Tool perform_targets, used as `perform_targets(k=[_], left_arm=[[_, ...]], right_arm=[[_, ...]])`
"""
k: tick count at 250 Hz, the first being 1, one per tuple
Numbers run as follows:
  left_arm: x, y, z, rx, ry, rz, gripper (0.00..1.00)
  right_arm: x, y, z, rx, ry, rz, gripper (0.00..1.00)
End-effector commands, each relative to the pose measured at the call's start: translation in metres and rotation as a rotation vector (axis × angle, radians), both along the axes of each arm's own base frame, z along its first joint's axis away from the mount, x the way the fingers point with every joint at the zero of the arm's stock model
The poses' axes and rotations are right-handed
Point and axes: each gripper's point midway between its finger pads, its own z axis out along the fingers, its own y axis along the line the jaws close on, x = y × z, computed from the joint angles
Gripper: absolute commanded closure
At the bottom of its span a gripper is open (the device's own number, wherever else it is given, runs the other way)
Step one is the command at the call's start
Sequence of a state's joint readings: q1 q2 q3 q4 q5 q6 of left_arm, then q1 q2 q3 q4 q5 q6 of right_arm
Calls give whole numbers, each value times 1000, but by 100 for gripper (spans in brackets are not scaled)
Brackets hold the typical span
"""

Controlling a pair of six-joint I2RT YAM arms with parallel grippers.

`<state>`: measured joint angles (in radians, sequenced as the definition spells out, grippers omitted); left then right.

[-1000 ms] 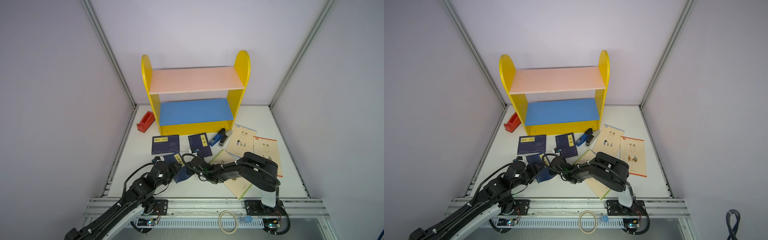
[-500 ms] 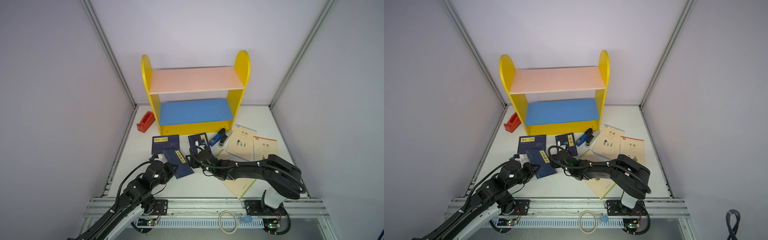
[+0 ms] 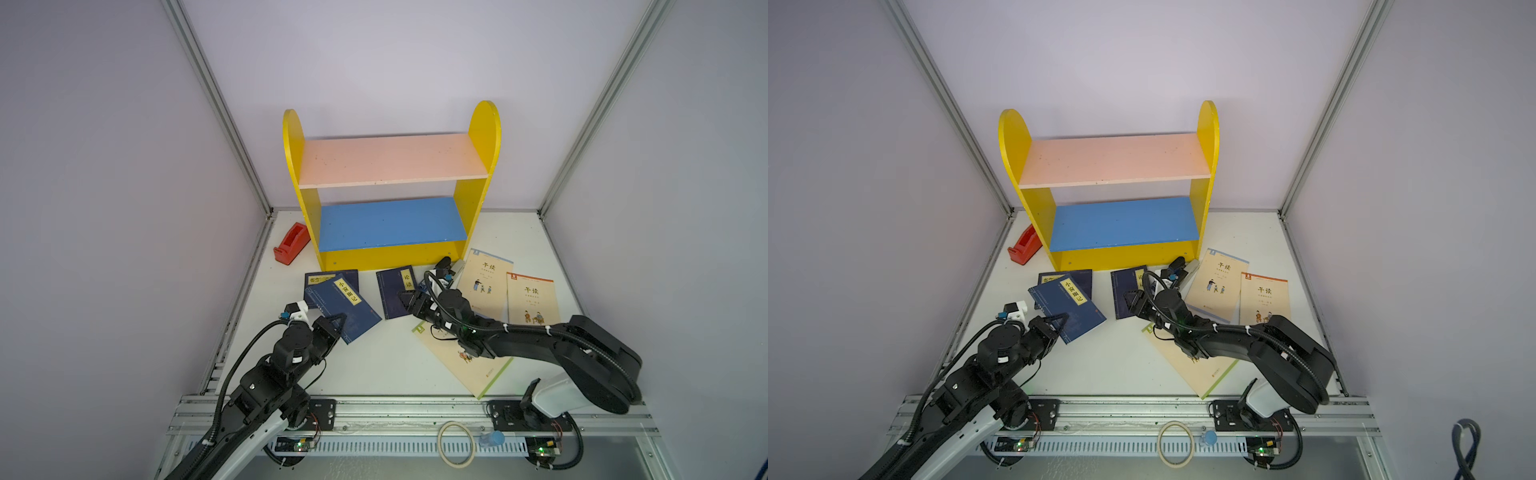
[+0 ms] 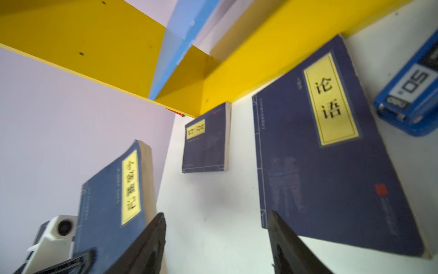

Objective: Stacking books/files
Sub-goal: Pass the book.

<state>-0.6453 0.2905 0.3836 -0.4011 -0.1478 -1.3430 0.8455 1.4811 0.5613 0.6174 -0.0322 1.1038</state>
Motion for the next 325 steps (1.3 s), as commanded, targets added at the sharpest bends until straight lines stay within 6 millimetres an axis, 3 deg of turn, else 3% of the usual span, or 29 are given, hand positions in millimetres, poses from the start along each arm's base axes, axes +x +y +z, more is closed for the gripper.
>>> perform_targets(k=[1,88,117,154,260,325], left_arm=[[13,-2,32,-69,-83,43,100],[31,-26,58,-116,-167,48,100],[32,-36,63,-148,-200,38,100],[32,-44,67,-167,-219,46,100],[30,-25,74,-211,-262,140,100],[37,-48,77,-253,-256,99,100]], right_arm=[[-14,10,41,138,-56,73,31],[-37,-35,60,305,-17,-46,27],[-49,-30,68,301,-13,-31,25],[-63,-7,76,314,-8,49,29],[-86,5,77,380,-4,68,35],[-97,30,85,402,10,147,34]])
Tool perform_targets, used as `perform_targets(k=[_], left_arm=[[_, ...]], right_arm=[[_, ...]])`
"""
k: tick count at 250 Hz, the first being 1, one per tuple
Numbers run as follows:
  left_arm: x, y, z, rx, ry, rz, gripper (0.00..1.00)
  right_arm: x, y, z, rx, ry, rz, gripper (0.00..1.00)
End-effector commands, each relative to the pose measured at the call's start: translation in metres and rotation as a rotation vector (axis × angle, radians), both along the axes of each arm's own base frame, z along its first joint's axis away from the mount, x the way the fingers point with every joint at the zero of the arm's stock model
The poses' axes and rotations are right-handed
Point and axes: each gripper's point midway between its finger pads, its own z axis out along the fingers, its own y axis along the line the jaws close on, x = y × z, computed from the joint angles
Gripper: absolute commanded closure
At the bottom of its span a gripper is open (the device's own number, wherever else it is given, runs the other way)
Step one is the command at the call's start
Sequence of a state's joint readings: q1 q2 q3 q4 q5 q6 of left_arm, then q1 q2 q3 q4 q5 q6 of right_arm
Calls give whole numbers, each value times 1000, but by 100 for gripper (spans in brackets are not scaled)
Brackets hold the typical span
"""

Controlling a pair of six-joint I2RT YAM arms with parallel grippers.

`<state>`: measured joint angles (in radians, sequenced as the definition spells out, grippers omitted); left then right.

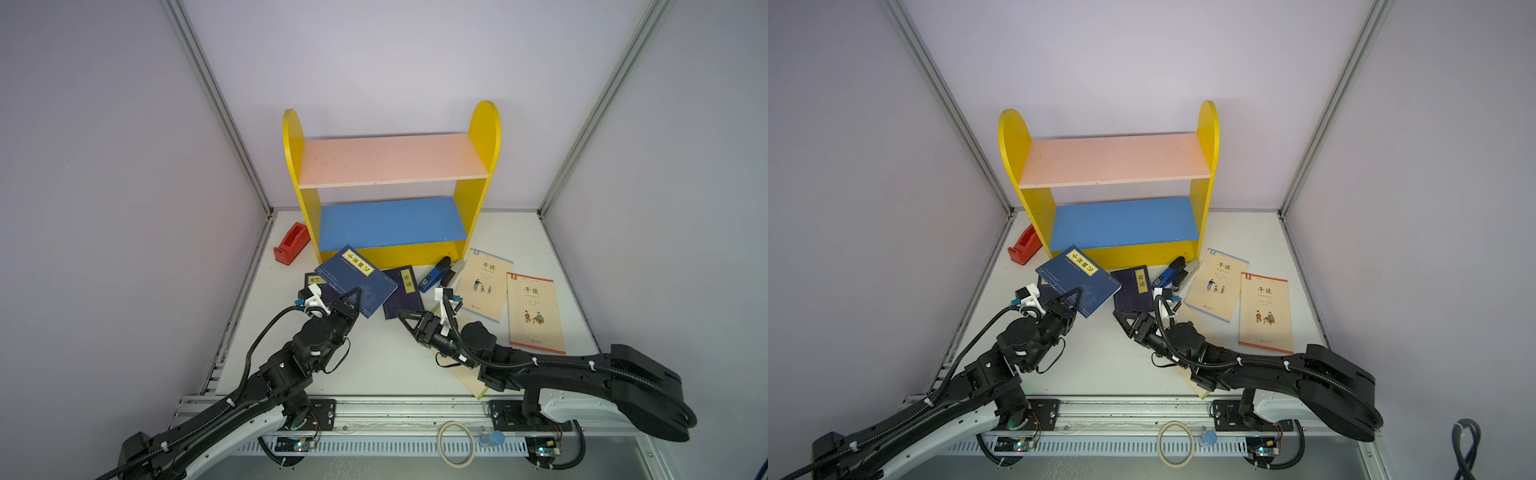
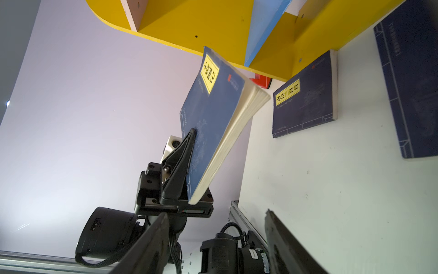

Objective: Stacking books/files
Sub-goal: Pass the book.

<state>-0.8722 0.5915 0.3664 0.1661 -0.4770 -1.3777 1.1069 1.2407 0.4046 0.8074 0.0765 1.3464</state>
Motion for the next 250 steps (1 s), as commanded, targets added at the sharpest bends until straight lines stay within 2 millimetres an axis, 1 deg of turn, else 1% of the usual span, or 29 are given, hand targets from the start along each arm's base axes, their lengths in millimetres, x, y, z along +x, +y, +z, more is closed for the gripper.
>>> perform_targets(k=[1,35,60,80,91,100,123,142,163,179,214,250], left_arm=[[2,-8,23,-93,-56,-11,100],[2,-18,21,-111,-58,-28,100],[-2,-23,24,-109,-64,-32,100],[-6,-26,28,-103,-70,-40,100],[-9,-28,29,-98,-74,-42,100],[-10,-29,28,-92,-75,-40,100],[-13,-31,26,-83,-71,-36,100],[-13,-31,20,-80,-60,-28,100],[-13,-30,14,-84,-50,-22,100],[-13,-31,12,-82,-49,-19,100],[-11,-31,10,-66,-51,-1,100],[-10,-26,11,-66,-56,23,100]], right_arm=[[-3,12,15,50,-20,32,34],[-4,23,16,95,-19,68,35],[-1,27,9,97,-7,61,35],[1,28,8,108,-6,54,38],[2,30,8,108,-8,55,42],[2,31,8,107,-12,58,47],[1,33,11,119,-15,65,54],[-1,33,16,137,-26,81,59],[-4,33,17,145,-20,94,69],[-5,32,18,158,-9,97,73],[-13,33,23,186,1,128,73],[-20,37,21,178,11,132,72]])
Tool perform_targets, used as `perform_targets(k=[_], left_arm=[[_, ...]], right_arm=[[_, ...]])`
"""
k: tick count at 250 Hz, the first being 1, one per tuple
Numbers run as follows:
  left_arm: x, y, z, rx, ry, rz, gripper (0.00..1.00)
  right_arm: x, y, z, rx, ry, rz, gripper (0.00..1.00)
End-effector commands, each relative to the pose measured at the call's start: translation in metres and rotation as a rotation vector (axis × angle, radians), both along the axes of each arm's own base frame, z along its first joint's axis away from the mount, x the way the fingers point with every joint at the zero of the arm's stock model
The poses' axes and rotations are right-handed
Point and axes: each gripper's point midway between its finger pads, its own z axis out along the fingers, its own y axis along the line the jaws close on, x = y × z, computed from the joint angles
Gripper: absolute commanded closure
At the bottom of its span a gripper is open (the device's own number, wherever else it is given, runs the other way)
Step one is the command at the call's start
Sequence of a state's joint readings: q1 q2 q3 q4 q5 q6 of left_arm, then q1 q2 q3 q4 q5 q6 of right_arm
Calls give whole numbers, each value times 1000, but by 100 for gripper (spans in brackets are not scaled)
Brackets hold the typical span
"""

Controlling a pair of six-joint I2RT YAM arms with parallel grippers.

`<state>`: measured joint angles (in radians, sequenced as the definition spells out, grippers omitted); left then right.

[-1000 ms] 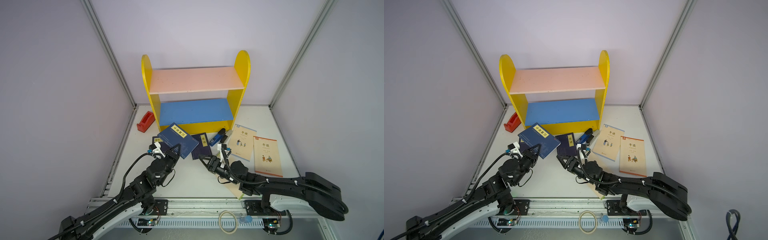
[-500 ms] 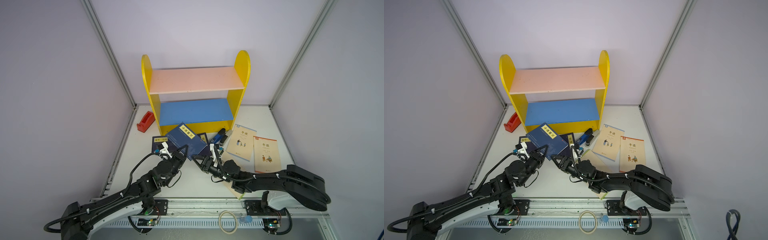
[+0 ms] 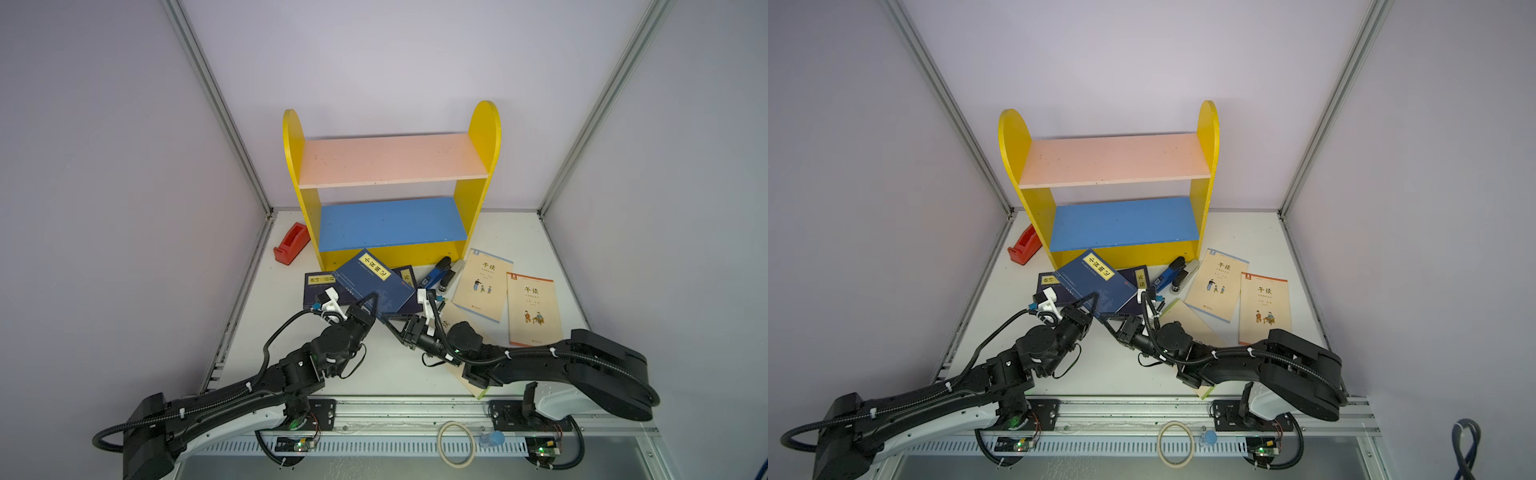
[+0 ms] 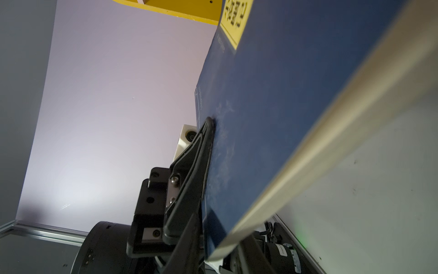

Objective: Stacking books/files
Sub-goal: Pass the book.

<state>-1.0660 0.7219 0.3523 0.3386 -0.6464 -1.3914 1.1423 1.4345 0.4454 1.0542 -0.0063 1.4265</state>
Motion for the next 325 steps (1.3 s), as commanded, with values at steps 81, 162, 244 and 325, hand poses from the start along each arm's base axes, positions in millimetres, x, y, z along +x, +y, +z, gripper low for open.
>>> perform_targets(k=[81,162,244,325], left_arm=[[1,2,12,-39,-36,25,100],[-1,1,11,-34,-28,9,100],[2,27,10,35,64,-13,51],[13,57,9,-10,79,-15,44]], right_arm=[[-6,6,19,62,-31,19,90],[-2,2,14,36,-26,-11,100],[-2,-9,14,28,-48,-42,100],[-11,-10,31,23,-105,-28,100]])
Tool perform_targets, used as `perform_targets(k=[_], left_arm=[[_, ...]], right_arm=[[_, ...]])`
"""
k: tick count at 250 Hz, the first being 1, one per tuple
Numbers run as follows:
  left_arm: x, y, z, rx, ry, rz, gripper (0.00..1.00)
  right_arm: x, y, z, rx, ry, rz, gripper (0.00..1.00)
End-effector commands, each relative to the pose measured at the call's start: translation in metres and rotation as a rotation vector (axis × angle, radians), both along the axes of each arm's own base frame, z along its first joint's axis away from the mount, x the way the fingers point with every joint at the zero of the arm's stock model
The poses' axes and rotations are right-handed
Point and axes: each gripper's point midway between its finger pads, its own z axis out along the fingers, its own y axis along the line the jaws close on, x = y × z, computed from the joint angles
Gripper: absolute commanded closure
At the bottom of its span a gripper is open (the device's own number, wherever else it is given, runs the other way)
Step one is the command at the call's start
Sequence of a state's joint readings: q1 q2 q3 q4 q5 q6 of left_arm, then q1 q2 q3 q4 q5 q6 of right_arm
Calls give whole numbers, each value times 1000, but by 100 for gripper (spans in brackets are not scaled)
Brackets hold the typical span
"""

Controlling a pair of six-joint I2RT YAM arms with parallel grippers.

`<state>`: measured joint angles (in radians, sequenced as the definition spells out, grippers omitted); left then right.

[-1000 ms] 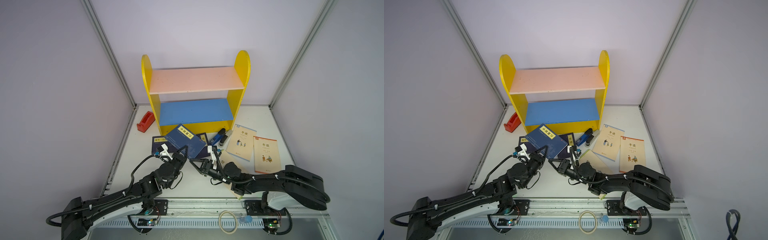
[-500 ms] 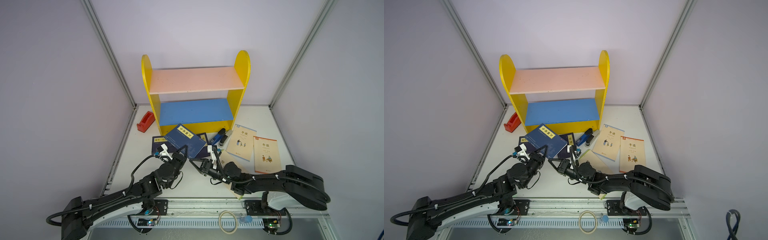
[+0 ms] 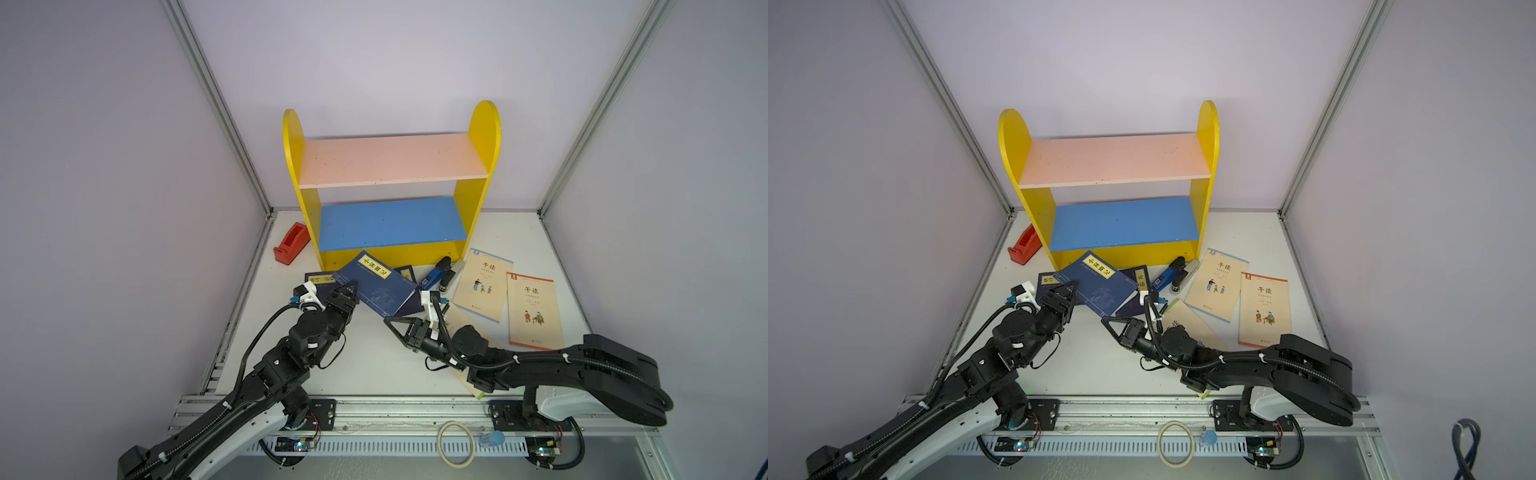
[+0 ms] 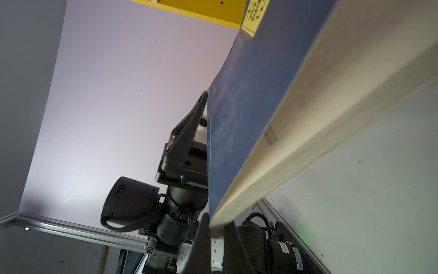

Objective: Stacking books/files
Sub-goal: Pass the book.

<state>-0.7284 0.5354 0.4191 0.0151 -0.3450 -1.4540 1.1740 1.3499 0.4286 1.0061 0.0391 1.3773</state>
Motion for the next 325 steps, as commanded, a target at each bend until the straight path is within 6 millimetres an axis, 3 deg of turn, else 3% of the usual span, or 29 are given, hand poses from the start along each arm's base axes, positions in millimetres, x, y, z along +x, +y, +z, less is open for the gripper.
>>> perform_targets(k=[1,48,108,136,161,186,209,231,279,325], left_arm=[[-5,1,3,4,-6,-55,44],[-6,9,17,2,-38,-73,44],[-4,11,28,-1,-58,-79,53],[-4,11,30,0,-55,-83,68],[-3,12,23,-16,-25,-71,100],[-4,15,21,-61,-64,-55,100],[-6,21,18,-91,-90,-29,100],[-10,27,17,-92,-99,-6,100],[-18,39,19,-99,-129,38,100],[-21,45,25,-104,-158,57,100]], right_arm=[[-2,-2,17,23,-55,-11,100],[-8,0,22,18,-70,0,100],[-12,10,21,9,-72,24,100],[-14,14,23,13,-78,40,100],[-13,13,20,3,-80,29,100],[-11,9,21,-3,-87,10,100],[-1,-1,11,-52,-50,-59,75],[7,-9,6,-87,-10,-123,62],[10,-6,25,-72,-21,-132,64],[9,11,11,-57,43,-89,70]])
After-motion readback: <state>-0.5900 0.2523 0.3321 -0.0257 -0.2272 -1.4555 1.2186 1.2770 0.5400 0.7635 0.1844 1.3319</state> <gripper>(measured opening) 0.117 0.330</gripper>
